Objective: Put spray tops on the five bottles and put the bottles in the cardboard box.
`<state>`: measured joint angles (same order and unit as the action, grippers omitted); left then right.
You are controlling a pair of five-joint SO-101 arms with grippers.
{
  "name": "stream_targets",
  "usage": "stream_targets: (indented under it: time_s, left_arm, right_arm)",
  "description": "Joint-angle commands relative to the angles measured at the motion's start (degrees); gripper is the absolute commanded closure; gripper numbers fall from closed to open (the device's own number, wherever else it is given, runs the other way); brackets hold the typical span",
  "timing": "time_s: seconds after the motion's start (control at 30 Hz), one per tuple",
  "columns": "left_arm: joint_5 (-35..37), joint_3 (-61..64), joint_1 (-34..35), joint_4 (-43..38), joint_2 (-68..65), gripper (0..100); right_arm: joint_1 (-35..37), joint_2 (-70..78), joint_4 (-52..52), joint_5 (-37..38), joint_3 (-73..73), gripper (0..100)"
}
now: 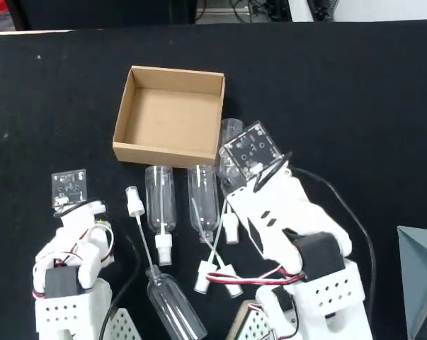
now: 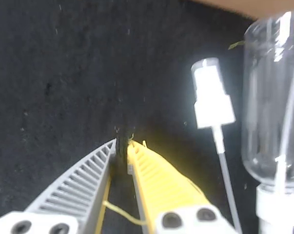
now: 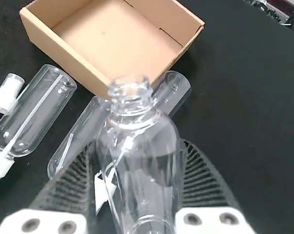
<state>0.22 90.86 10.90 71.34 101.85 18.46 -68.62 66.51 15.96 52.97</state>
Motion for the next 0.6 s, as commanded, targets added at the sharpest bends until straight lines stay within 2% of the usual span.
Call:
stream_targets:
  time_s: [0.0,0.1,0.3,0.57]
  left_arm:
    - [-0.7,-7.3,0.7,0.2,0.6,97]
    - [-1.1,-9.1,0.7,0.0,0.6,97]
    - [-10.4,-12.9,0.6,0.0,0.6,97]
    - [-10.7,-20.2,0.1,0.5,0.1,97]
  right_arm:
    - [-0.2,-3.6,-3.2,-0.7,1.6,92.8]
    - [-2.6,-5.4,-5.5,-0.8,4.3,92.8]
    - [-3.9,-8.0,-8.4,-1.6,8.5,92.8]
    - [-3.9,-10.0,-11.2,-3.7,11.8,92.8]
